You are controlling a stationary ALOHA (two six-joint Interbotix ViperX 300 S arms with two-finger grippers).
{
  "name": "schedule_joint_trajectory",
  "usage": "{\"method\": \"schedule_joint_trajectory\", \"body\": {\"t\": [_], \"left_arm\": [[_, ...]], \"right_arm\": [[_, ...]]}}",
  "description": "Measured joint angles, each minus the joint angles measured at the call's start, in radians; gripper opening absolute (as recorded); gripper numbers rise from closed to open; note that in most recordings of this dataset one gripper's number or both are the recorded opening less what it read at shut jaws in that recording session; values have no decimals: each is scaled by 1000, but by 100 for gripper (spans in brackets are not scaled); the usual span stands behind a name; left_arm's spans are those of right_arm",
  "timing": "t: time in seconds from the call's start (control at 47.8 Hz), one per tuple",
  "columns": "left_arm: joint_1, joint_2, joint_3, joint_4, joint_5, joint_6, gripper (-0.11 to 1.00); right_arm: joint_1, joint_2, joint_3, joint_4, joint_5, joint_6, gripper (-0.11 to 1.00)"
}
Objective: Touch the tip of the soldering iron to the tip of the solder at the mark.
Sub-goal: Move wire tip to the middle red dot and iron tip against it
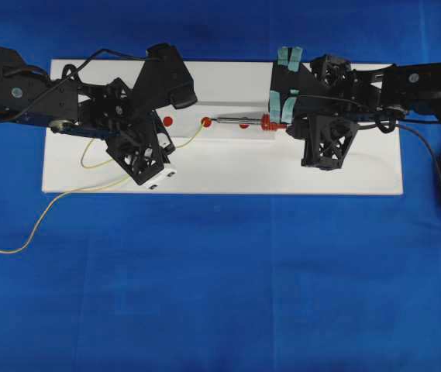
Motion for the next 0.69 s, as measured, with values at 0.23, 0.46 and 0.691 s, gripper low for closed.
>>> {"method": "schedule_joint_trajectory", "body": {"t": [0.23,0.46,0.691], "left_arm": [[-2,2,2,2,0,0,2],[0,2,2,0,0,0,2],[0,2,0,2,2,0,2]], "right_arm": [[0,5,-6,0,0,0,7],[6,18,-21,0,0,-2,7],[8,20,-23,0,0,-3,7]]}}
